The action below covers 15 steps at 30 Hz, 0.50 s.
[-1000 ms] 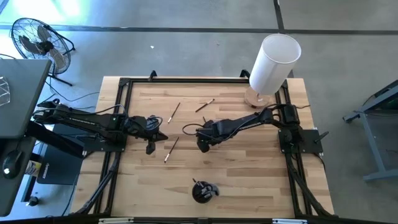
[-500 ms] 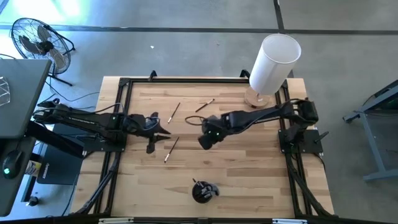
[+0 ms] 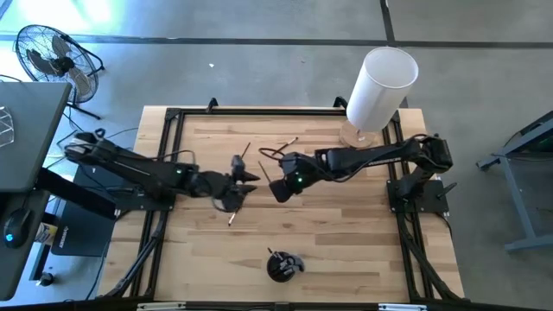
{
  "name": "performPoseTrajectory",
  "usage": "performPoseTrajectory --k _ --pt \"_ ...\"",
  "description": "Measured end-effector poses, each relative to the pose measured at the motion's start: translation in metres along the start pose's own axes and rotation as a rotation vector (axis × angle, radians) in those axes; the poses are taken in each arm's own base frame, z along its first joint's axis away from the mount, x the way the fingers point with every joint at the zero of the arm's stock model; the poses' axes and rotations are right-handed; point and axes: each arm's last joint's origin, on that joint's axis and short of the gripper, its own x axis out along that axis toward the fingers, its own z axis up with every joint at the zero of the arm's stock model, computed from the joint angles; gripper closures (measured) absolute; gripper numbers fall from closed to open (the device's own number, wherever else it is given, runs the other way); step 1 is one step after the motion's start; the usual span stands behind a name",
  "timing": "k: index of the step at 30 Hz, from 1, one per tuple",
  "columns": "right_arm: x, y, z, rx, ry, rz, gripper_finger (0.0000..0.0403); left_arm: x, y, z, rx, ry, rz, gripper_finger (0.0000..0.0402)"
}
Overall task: Put items in baskets/containers
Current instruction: Put the black eyeshadow brush into the black pen holder
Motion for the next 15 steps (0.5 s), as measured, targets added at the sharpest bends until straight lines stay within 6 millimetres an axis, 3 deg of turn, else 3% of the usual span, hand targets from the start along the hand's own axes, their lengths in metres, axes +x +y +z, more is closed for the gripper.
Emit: performPoseTrajectory --k 8,15 --pt "-0.004 0.016 -0.002 -0.023 -0.045 0.121 0.0403 0.033 -0.008 0.014 0.141 0.090 -0.021 0.0244" --pt "-0.004 0.022 -0.009 -0.041 -0.038 0.142 0.0403 0.039 -0.011 0.014 0.171 0.131 -0.006 0.0253"
